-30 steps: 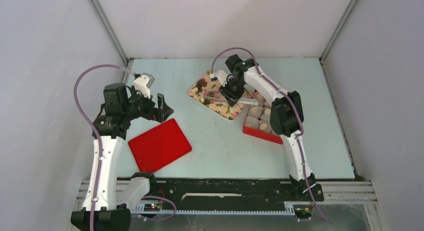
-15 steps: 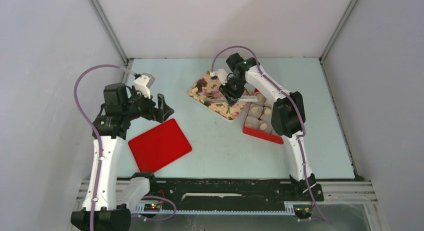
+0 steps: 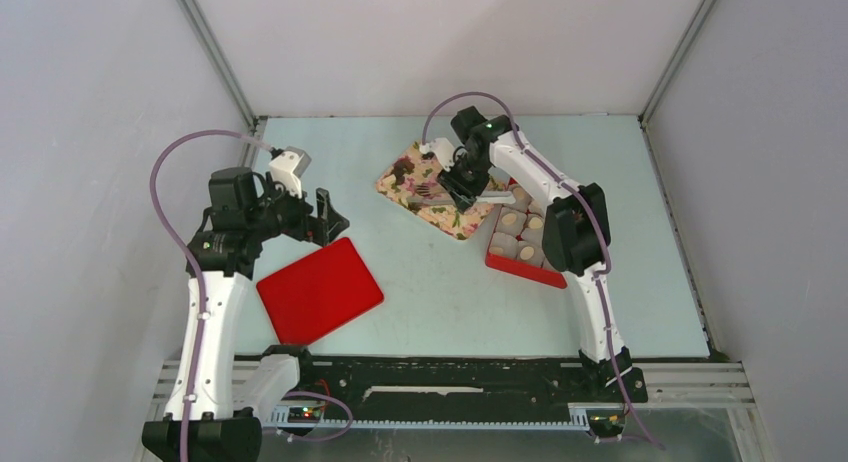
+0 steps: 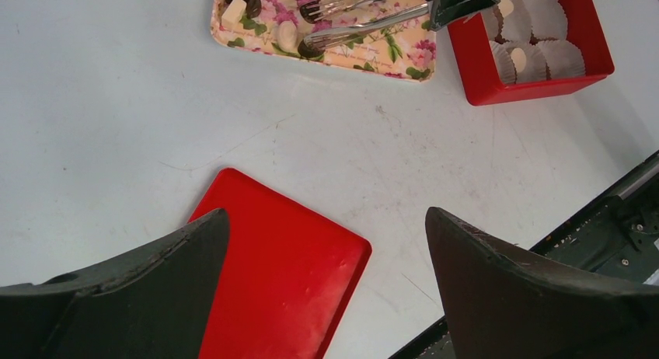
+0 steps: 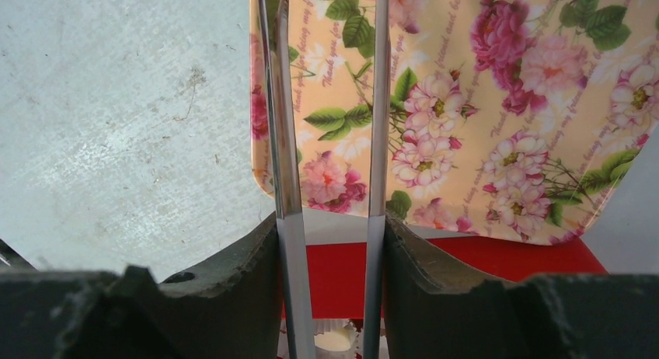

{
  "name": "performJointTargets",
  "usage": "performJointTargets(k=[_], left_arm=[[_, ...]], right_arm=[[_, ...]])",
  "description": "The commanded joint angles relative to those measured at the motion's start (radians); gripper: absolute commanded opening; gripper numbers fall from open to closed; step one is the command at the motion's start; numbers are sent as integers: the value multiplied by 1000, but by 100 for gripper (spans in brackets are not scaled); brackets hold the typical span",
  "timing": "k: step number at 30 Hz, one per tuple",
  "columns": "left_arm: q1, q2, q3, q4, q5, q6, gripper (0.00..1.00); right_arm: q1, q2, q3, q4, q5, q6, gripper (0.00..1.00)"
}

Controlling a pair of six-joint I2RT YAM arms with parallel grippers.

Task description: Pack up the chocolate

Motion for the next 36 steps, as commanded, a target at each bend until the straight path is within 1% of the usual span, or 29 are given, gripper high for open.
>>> performJointTargets(k=[1,4,9,13,26,30,33,36], left_arm=[[2,-4,-29,29,16,-5,100],[2,-6,-34,31,13,-6,100],[2,-5,-37,33,18,-2,100],[2,0,-38,37,27,-4,100],[2,-6,-51,37,26,-4,100],[1,-8,-54,40,30,-4,100],[1,-4,-56,44,34,-3,100],[1,4,-55,48,44,-3,100]], right_arm=[[6,8,51,-7,14,16,46],[8,24,68,-27,-6,13,46],[10,13,70,-68,-89,-14,46],[10,18,71,-85,-106,-17,46],[14,42,84,-36,27,63,45],[15,40,83,-41,23,62,40],[16,25,81,-50,21,60,34],[13,-42,56,-47,5,56,28]])
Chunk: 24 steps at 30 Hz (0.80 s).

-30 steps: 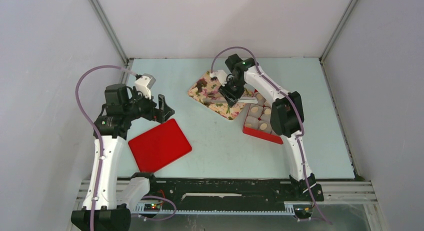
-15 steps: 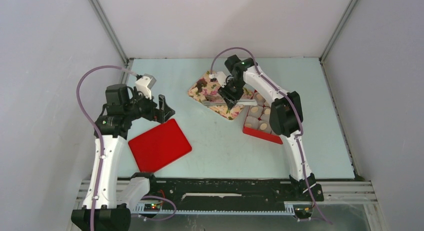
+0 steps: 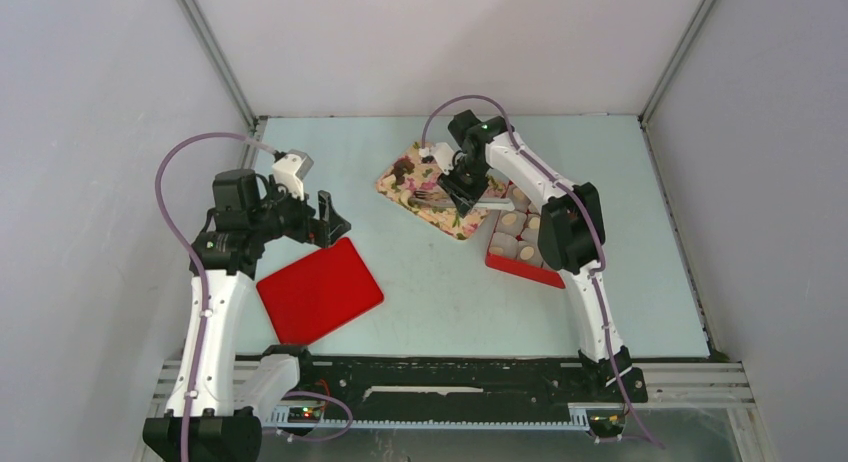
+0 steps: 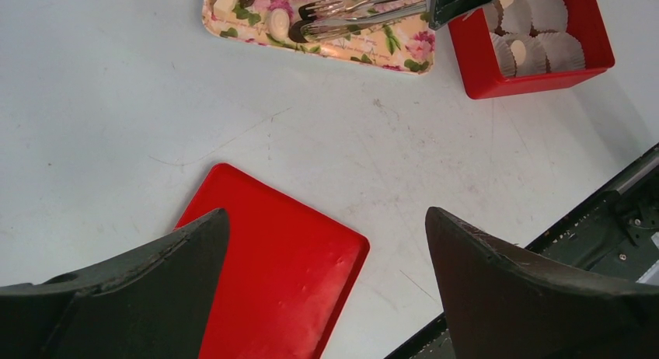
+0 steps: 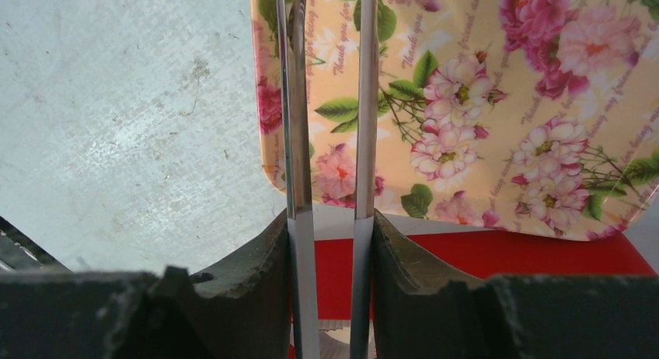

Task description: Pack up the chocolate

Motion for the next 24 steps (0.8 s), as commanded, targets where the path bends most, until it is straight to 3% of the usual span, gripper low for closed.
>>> performJointTargets(k=[1,5,16,20,24], left_arm=[[0,8,-18,38,46,-3,100],[-16,76,11,60,67,-22,99],[-224,236,93,112,27,25,96],[-291,291,127,114,-51,20,96],[-353,318,150,59,-58,35,100]], right_arm=[[3,-115,-3,23,-22,1,27],[4,-238,-100,47,-30,-7,26],[-78,-620,-473,33,0,5,24],[-157,-775,-663,20,62,-11,24],[-299,-903,-753,-34,81,-46,24]])
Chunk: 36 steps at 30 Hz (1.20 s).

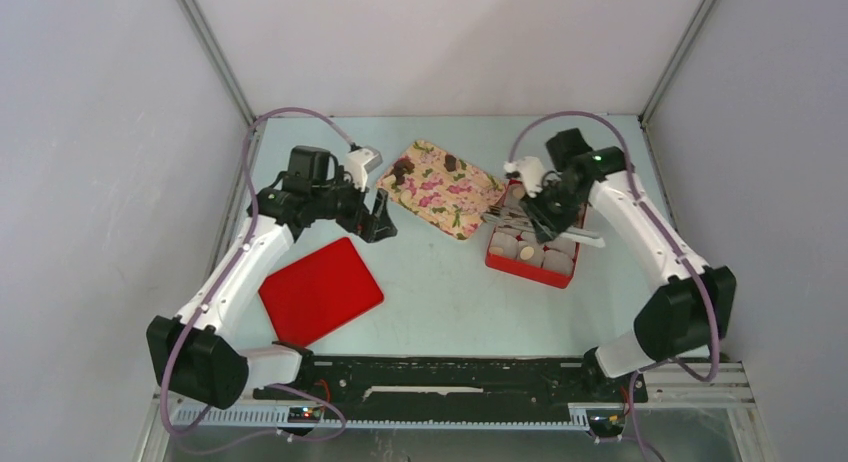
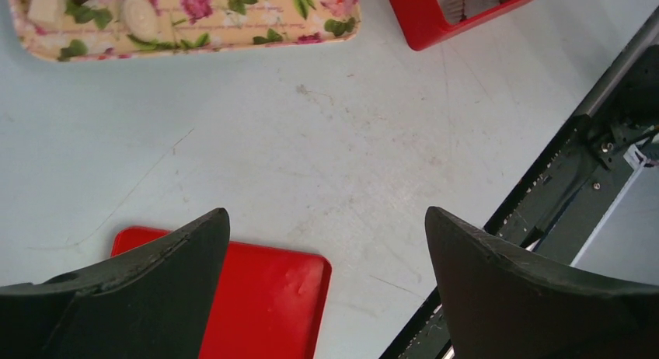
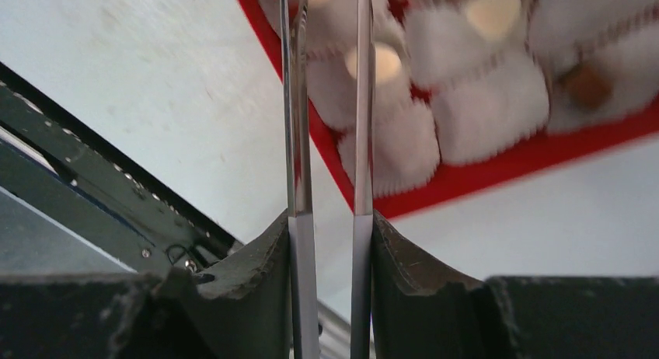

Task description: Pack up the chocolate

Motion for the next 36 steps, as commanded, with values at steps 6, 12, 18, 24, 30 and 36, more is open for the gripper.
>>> performJointTargets(k=[6,12,18,24,30,36], left_arm=[[-74,32,84,-41,-28,46,100],[-85,34,89,-61,-28,58,100],[-86,12,72,-63,-43,68,100],[-86,1,52,-53,-49,71,100],[-86,-3,43,-51,-49,78,100],[-86,-3,42,-51,-50,81,100]], right_arm=[[-298,-182,-64,-121,98,-102,26],[-310,-153,-89,-97,217,-134,27],[-279,-75,-89,-90,348,-131,28],[-250,-18,-89,-71,383,-120,29],[-216,15,-89,-105,437,-109,29],[-213,16,-89,-129,464,-110,32]])
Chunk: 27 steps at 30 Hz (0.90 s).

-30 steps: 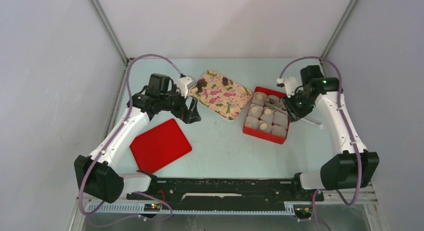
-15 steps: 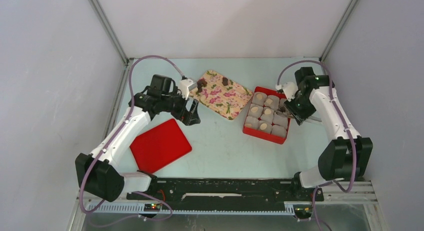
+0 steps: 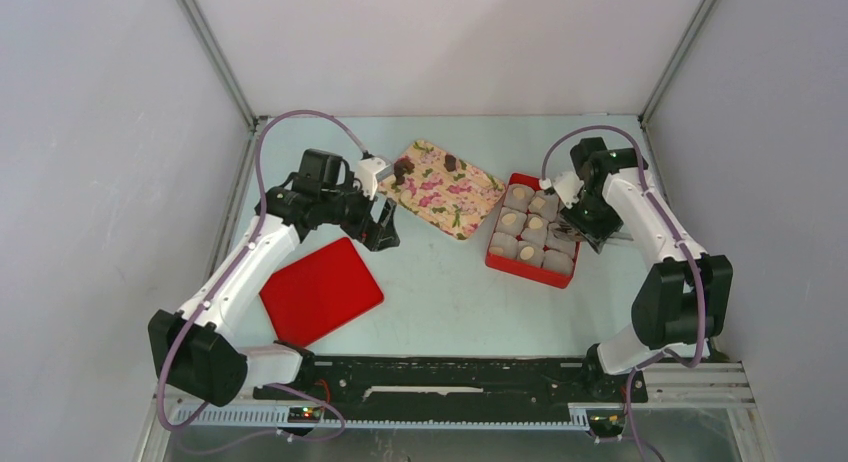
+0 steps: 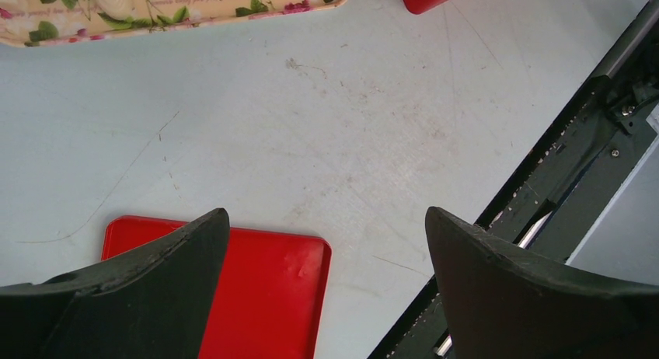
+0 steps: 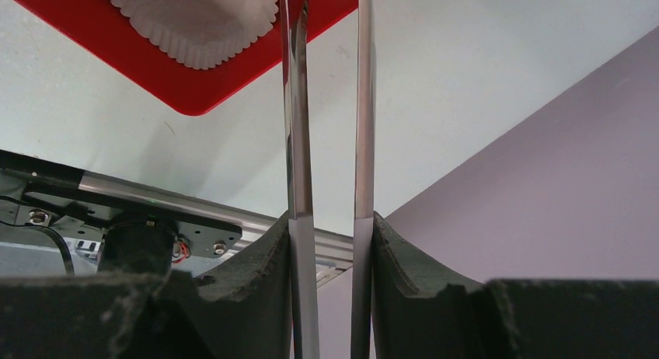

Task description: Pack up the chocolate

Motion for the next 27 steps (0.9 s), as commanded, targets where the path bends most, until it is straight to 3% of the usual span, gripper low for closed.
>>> performJointTargets(k=[1,10,14,19,23,27], left_arm=[[-6,-30,24,15,2,29,100],[-6,-34,19,17,-3,31,100],[-6,-37,12,20,1,35,100],[-6,-40,14,32,-35,16,100],[-6,-63,27,25,-138,-15,100],[-3,-115,11,32,-178,-9,100]], right_arm=[[-3,0,9,-28,48,3,33],[16,-11,11,-14,38,-7,46],[7,-18,77,-26,-2,-5,47],[-4,-3,310,10,-221,56,44],[20,4,321,191,-418,104,44],[74,131,388,258,-460,158,44]])
